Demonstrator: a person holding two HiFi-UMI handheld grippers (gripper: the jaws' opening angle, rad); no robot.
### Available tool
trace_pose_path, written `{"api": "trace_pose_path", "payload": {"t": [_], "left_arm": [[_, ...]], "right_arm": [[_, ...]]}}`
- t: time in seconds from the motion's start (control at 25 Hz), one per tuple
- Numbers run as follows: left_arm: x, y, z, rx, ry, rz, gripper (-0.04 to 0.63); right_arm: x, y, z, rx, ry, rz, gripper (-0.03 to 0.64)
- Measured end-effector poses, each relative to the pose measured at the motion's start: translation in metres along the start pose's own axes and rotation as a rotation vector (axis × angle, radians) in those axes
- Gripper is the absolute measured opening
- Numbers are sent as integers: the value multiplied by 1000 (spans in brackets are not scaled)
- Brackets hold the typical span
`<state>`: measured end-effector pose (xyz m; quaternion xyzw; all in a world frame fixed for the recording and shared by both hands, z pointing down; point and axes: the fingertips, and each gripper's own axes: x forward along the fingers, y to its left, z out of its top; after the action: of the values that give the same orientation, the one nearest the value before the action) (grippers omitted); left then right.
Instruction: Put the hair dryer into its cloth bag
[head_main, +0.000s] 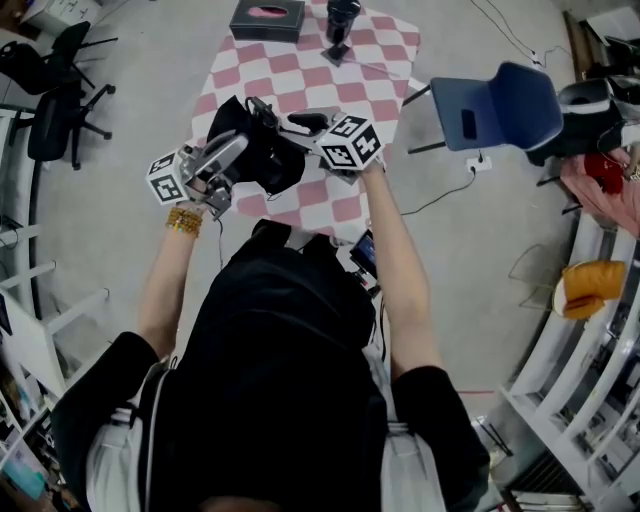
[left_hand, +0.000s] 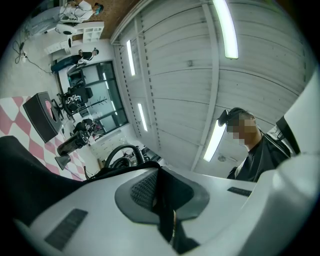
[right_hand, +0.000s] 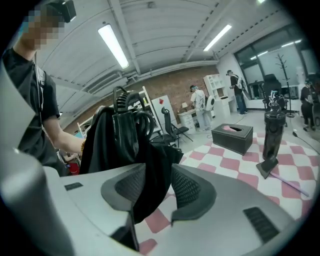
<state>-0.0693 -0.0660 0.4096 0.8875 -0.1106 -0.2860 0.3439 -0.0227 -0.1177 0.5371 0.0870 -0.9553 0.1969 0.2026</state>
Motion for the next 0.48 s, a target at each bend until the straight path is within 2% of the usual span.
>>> {"api": "trace_pose_path", "payload": {"t": [0.12,0.2,0.36,0.48], "left_arm": [[0,-4,-4,-5,8,-15,26],[-3,-6,-6,-10,18,-26,26],[-11,-9,-7,-15,28,-34,26],[-18,-2,-8,-12,34,7,26]], "right_arm": [[13,11,-8,-21,44,39,129],[20,16,-10,-2,48,66,70],[30,28,-15,42,70,119,54],[33,34,-20,-6,126,105,26]]}}
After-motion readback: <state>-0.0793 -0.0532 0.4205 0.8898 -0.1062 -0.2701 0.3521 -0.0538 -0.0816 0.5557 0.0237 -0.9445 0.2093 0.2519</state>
